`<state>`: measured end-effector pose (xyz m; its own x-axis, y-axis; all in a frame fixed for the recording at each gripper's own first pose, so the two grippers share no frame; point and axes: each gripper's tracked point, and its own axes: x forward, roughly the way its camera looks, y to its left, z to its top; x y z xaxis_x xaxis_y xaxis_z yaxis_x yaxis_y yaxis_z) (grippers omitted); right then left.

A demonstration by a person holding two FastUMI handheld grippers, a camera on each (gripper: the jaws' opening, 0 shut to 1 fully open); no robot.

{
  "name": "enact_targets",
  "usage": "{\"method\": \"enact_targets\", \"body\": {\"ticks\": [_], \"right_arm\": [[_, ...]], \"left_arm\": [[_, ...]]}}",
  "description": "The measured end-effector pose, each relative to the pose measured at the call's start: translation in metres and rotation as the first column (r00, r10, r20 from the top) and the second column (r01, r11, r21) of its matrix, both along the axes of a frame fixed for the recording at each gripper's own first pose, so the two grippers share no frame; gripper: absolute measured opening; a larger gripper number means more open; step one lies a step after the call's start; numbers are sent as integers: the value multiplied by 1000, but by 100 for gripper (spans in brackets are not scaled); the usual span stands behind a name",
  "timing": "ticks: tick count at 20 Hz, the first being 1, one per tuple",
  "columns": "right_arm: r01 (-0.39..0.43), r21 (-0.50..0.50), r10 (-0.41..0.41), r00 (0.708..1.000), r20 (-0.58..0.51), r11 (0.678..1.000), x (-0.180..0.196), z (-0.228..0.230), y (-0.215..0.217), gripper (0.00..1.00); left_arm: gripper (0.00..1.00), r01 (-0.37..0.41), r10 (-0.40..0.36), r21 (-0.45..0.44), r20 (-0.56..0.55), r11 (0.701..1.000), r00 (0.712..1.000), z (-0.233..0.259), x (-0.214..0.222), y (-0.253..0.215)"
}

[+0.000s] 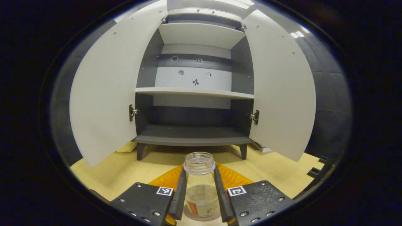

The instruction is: Grasp the bottle in the cabinet with the left hand and place it on the coaster, then close the right door with the right hand and the left door with the left hand.

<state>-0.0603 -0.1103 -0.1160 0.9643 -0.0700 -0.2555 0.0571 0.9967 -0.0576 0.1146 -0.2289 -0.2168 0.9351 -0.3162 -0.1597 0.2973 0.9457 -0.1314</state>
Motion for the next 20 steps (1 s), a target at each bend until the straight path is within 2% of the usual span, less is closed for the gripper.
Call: {"method": "enact_targets", "body": {"ticks": [1, 2, 4, 7, 8, 12, 15, 20], "right_arm": [[5, -2, -5, 1000, 1, 1000, 1, 1, -1, 97], [13, -5, -13, 1000, 3, 1000, 2, 0, -4, 97], [20, -2, -20, 1000, 1, 1000, 4, 1, -6, 97], [26, 9, -26, 1000, 2, 1000, 8, 5, -7, 95], [29, 19, -29, 1000, -3, 999, 9, 5, -9, 96], [44, 65, -45, 999, 15, 997, 20, 17, -15, 96], [44, 138, -46, 999, 10, 990, 32, 24, -18, 97], [51, 166, -59, 997, 40, 985, 58, 51, -36, 97]], "left_arm": [[46, -5, 5, -4, -3, 1000, 1000, 0, -2, 2], [50, -9, 9, -10, -8, 1000, 1000, -1, -3, 1], [50, -10, 10, -13, -27, 1000, 1000, -3, -4, 1], [77, -15, 16, 6, -38, 1000, 999, 2, -7, 3], [80, -22, 22, 20, -38, 1000, 999, 6, -9, 4], [80, -32, 31, 30, 24, 999, 999, 55, -22, 7], [80, -43, 40, 45, 80, 998, 996, 96, -26, 16], [81, -107, 98, 66, 128, 992, 987, 149, -49, 39]]}}
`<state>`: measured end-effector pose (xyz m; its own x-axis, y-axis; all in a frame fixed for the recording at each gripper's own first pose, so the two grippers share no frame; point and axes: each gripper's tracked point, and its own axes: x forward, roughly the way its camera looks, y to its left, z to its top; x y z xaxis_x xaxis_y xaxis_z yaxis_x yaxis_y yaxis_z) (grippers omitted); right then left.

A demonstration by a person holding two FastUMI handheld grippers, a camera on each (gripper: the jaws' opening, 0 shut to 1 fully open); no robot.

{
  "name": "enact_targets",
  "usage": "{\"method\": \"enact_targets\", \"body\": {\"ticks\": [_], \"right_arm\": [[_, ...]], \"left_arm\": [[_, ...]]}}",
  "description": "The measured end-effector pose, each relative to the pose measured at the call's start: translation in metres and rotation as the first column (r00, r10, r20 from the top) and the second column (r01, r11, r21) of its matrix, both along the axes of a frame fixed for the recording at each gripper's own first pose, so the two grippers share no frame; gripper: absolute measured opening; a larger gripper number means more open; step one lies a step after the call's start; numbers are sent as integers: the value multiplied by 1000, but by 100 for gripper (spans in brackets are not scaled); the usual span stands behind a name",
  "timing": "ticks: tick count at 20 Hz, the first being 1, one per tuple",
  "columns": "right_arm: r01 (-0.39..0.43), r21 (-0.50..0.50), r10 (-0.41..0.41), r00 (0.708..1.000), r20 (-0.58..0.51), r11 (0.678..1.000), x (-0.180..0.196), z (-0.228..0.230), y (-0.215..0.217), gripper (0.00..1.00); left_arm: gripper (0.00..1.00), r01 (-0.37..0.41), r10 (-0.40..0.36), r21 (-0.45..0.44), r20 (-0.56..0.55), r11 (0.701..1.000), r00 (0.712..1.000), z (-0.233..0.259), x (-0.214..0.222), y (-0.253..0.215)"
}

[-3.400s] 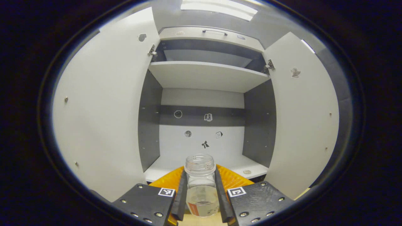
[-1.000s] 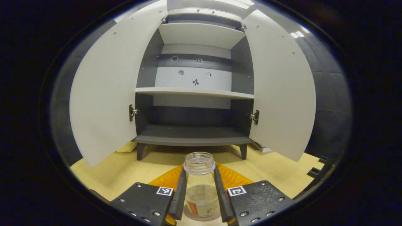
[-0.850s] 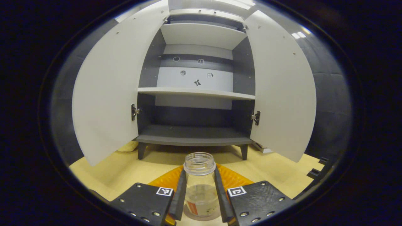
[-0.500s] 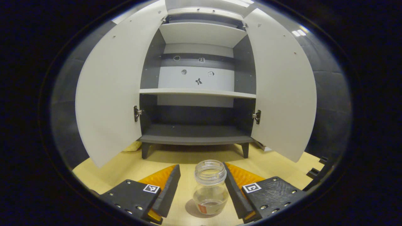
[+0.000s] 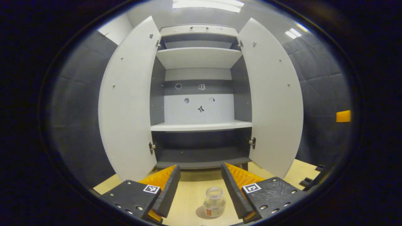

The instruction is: Grasp the bottle in the cabinet with the left hand and place it on the coaster, then close the right door with the right hand and the left door with the left hand.

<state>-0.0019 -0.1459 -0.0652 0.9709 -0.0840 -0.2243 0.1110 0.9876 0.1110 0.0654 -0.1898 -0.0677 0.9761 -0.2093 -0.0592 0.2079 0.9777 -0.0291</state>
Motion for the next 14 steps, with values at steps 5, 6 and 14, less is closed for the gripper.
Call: {"method": "enact_targets", "body": {"ticks": [5, 6, 14], "right_arm": [[-2, 5, 1, 999, 36, 1000, 29, 37, -16, 97], [2, -3, -2, 999, 46, 1000, 36, 45, -18, 95], [36, -34, -33, 997, 63, 999, 82, 82, -26, 95]], "left_arm": [[80, -54, 54, -15, 23, 998, 998, 38, -26, 29], [80, -68, 68, -17, 26, 998, 997, 42, -30, 37], [80, -152, 152, -10, 44, 988, 987, 61, -50, 94]]}}
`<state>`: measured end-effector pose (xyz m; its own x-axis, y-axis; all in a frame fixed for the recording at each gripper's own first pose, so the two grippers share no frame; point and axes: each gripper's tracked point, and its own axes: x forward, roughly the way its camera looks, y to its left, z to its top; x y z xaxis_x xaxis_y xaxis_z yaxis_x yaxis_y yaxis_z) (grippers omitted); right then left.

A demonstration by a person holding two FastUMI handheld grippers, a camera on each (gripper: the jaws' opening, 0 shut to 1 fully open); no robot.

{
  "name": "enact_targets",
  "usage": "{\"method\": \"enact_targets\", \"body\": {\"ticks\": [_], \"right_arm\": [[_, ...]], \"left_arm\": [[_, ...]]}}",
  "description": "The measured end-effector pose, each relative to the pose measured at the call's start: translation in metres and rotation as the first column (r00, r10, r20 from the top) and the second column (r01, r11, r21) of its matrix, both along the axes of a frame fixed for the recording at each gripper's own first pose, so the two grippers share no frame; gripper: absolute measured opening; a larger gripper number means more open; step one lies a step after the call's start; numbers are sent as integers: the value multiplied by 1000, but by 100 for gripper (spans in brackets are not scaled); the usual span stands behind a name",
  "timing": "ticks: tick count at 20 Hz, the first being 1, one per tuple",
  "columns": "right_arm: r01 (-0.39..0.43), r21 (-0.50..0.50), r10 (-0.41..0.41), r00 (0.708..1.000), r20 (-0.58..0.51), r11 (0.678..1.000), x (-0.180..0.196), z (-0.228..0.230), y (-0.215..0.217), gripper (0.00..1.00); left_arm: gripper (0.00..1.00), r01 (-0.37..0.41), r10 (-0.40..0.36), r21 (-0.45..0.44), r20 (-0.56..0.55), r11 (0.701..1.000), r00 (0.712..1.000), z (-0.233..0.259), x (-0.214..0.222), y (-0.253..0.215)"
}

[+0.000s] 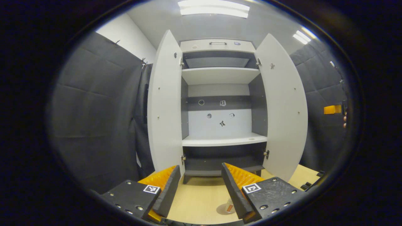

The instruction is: Grasp the bottle in the cabinet with the left hand and place it on the coaster, then close the right door with the right hand and the left door with the left hand.

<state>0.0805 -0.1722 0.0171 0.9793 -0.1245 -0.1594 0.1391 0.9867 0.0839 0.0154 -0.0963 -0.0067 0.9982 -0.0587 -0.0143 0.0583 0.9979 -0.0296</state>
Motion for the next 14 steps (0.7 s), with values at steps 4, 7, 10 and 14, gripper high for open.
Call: {"method": "enact_targets", "body": {"ticks": [4, 7, 10, 14], "right_arm": [[22, -12, -22, 1000, 12, 1000, 21, 15, 5, 95], [47, -24, -46, 999, 20, 999, 36, 25, 8, 97], [61, -26, -61, 998, 15, 998, 49, 29, 17, 95], [79, -65, -79, 997, -2, 995, 59, 28, 28, 97]], "left_arm": [[80, -49, 49, 18, 5, 999, 999, 3, -4, 38], [80, -81, 81, 18, 2, 997, 997, 4, -6, 65], [80, -103, 103, 17, -4, 995, 995, 2, -6, 89], [80, -123, 123, 4, -16, 992, 992, -4, -1, 117]]}}
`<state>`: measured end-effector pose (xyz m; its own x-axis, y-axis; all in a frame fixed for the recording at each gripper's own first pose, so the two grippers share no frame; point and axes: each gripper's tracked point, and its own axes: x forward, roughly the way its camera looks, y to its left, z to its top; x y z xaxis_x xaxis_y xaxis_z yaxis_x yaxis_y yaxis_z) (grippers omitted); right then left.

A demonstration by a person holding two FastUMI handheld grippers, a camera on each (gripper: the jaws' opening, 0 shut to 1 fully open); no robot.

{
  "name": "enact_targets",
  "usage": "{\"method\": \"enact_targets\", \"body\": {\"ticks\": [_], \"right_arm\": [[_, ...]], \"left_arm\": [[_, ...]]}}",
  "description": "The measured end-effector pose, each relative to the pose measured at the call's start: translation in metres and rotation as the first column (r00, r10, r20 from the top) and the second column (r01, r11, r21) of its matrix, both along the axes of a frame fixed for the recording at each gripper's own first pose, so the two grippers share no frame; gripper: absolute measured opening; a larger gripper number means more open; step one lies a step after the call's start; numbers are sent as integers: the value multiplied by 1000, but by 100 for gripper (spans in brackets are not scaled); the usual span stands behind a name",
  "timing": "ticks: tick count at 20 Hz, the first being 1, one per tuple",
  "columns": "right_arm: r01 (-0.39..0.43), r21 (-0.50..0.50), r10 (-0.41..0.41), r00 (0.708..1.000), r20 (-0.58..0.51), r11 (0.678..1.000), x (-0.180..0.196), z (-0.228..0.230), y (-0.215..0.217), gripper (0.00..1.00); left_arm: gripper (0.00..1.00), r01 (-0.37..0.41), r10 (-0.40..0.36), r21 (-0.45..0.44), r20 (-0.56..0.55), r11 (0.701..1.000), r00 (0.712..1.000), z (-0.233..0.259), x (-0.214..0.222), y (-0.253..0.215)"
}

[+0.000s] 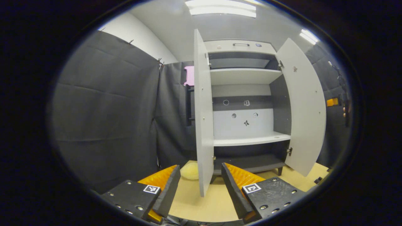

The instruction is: Grasp the bottle in the cabinet with the left hand and place it on the coaster, then close the right door with the right hand and the left door with the left hand.

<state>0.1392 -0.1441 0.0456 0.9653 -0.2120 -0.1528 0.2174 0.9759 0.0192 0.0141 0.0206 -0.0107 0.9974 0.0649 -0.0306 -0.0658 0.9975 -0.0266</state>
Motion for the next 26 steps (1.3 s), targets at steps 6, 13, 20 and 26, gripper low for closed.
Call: {"method": "enact_targets", "body": {"ticks": [6, 13, 20, 26], "right_arm": [[26, -29, -27, 999, -24, 999, 6, -1, 12, 95], [40, -79, -42, 999, -27, 996, -1, -1, 27, 95], [17, -73, -18, 1000, -22, 997, -5, 0, 60, 92], [-30, -79, 29, 999, -18, 996, -5, 1, 93, 95]], "left_arm": [[80, -11, 11, -6, -1, 1000, 1000, -4, 10, 33], [80, -7, 6, -27, -27, 1000, 1000, -20, 22, 66], [81, 38, -38, -26, -3, 999, 999, -16, 41, 75], [80, 58, -58, -42, -2, 997, 998, -22, 51, 81]]}}
